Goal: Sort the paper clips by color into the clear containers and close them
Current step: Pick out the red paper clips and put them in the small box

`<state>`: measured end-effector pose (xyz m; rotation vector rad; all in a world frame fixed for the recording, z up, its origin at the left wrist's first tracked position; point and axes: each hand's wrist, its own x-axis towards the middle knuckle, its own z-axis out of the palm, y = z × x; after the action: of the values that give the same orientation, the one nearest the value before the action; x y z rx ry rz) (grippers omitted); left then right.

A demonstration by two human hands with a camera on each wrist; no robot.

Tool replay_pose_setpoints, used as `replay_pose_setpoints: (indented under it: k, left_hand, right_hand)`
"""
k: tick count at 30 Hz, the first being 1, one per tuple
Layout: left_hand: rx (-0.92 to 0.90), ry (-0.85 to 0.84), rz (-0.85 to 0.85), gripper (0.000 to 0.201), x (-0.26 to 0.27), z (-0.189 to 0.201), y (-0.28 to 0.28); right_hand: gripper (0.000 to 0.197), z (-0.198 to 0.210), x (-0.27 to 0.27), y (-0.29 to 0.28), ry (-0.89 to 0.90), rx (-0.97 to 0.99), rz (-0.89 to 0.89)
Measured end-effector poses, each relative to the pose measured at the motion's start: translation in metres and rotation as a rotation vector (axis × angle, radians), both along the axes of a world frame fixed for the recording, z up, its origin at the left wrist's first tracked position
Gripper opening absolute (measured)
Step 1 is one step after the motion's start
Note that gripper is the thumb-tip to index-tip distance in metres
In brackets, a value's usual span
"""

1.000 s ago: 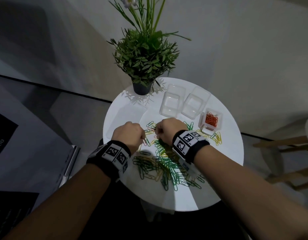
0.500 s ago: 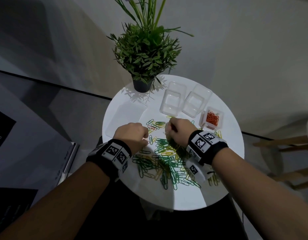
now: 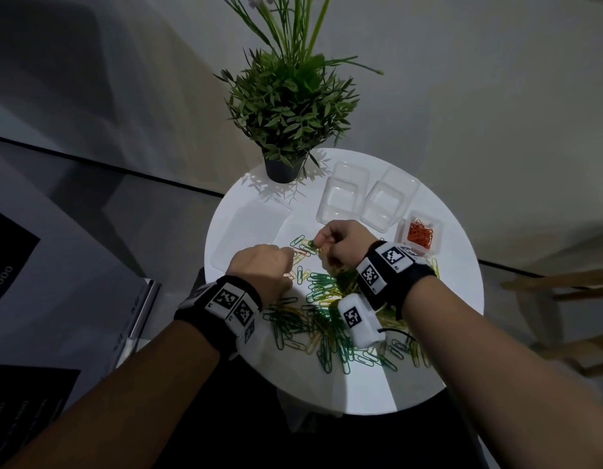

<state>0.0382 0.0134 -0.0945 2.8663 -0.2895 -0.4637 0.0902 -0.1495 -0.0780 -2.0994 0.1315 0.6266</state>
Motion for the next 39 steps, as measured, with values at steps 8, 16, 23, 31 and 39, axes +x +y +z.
replay_pose_setpoints:
  k: [8, 16, 23, 31, 39]
  left_hand:
    - [0.032, 0.010, 0.033, 0.018, 0.002, 0.001, -0.006]
    - [0.114, -0.003, -0.033, 0.019, 0.000, -0.003, -0.011]
    - [0.164, -0.029, -0.082, 0.023, -0.001, -0.005, -0.014]
    - [-0.113, 0.098, 0.033, 0.022, -0.002, -0.004, -0.006]
    - [-0.366, 0.133, 0.127, 0.015, 0.006, -0.005, 0.005]
  right_hand:
    - [0.031, 0.005, 0.007, -0.029, 0.035, 0.093, -0.032]
    - [0.028, 0.001, 0.011, -0.051, -0.022, 0.112, -0.129]
    - [0.014, 0.003, 0.006, -0.005, -0.104, -0.211, 0.095]
    - [0.013, -0.007, 0.019, 0.028, -0.257, -0.645, 0.489]
    - [0.010, -0.007, 0.020, 0.035, -0.294, -0.860, 0.740]
